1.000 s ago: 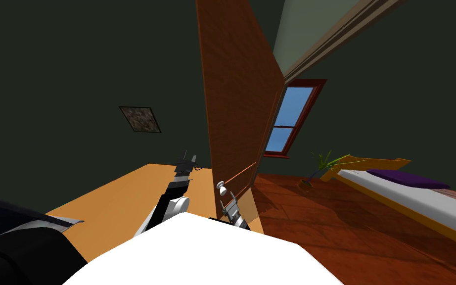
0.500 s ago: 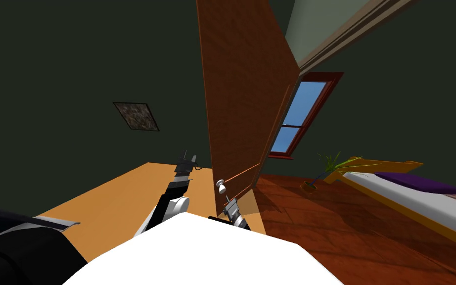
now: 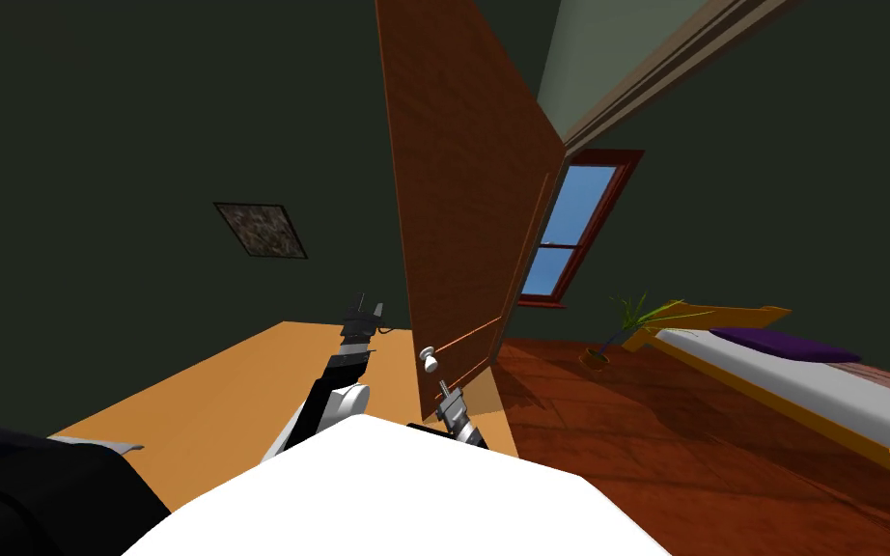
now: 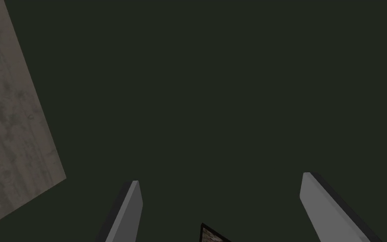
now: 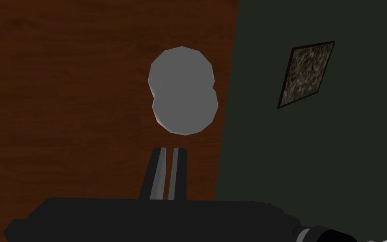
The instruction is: Push the door open
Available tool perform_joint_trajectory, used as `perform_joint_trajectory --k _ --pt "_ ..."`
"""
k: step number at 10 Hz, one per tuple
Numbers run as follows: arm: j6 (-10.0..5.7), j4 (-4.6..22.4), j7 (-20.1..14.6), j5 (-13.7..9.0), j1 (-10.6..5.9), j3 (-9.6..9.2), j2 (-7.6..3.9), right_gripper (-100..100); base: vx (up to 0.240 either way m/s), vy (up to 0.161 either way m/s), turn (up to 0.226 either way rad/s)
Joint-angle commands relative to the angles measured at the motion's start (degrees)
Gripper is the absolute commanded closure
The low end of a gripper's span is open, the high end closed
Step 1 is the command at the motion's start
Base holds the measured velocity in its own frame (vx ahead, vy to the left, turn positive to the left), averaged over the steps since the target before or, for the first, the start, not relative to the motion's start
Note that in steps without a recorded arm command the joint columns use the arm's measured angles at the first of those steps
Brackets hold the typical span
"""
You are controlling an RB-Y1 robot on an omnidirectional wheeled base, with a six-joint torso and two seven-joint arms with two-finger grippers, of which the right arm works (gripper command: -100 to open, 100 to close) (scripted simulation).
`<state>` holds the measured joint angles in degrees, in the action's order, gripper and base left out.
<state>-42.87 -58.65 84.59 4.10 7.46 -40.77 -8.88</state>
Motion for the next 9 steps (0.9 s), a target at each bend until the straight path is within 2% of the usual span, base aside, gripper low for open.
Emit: perform_joint_trajectory --k 1,2,4,9 --pt "0.17 -0.96 1.17 -0.24 1.42 0.45 0.16 -100 -0.174 -0.028 -0.242" --pt "0.23 -1.39 1.70 -0.35 2.09 0.66 0.27 -100 -0.172 -0.037 -0.152" --pt "0.26 -0.70 1.35 -0.27 1.31 0.83 0.51 -100 -0.008 0.039 0.007" --pt "0.40 0.32 1.24 -0.21 0.41 1.58 1.30 -100 0.163 0.139 0.014"
